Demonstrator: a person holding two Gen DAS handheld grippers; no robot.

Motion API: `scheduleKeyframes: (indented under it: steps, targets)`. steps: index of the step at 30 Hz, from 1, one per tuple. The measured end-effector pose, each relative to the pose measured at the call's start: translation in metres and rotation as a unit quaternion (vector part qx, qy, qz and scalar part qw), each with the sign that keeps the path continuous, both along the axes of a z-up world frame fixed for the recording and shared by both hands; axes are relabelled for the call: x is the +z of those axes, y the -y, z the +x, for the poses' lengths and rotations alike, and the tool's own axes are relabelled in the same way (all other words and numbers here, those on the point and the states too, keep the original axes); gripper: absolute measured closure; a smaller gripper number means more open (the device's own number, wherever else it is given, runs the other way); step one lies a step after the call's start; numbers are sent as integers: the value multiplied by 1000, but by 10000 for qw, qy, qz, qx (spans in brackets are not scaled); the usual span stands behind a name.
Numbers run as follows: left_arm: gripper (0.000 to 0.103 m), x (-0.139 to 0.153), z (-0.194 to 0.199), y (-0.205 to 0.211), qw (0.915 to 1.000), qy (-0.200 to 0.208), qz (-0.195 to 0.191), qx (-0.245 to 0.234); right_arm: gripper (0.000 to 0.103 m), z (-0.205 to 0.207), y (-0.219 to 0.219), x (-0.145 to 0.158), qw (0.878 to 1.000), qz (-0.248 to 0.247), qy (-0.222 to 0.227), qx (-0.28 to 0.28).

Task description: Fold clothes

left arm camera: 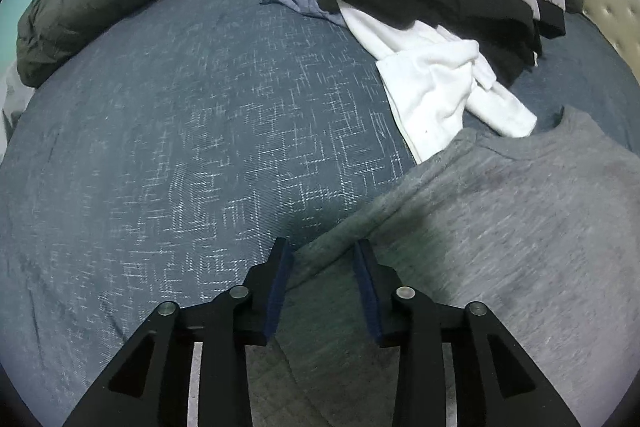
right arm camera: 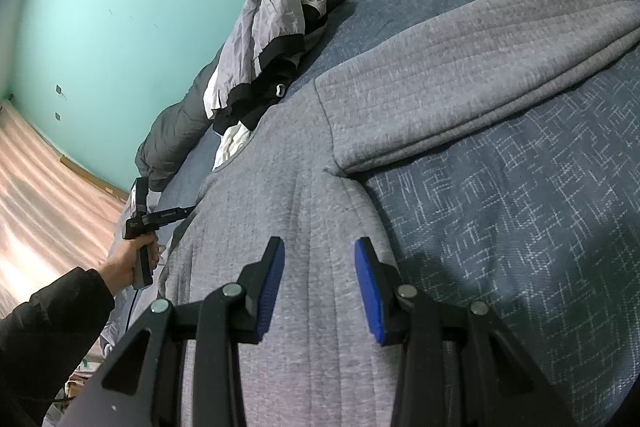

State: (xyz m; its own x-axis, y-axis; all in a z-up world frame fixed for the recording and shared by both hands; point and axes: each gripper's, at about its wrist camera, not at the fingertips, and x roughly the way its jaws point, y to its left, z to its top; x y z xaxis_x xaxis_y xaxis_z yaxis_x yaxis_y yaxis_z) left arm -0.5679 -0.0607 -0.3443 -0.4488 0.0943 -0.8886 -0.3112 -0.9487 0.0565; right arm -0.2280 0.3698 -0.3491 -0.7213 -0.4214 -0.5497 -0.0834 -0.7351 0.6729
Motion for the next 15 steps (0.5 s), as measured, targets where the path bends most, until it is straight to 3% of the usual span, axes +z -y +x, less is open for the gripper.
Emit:
scheduleKeyframes:
  steps: [1,2,3,8,15]
  targets:
    - [84,1,1,-1,10000,-41,-8,-14,66,0,0,0,10000,3,5,4]
    - [97,2,2,-2,9999,-89,-27,-44,66,0,1,-1,10000,8,10,9]
    - [99,4,3,-4,9998,-144,-80,-69,66,-1,1,-1,10000,12,14,12]
    - [100,24,1,-2,9984,-526,-172,75,66,-1,3,-2,10000,25,9,25]
    - [101,20,-14,0,9976,-462,-397,325,66,1,1,-1,10000,22,-6,29]
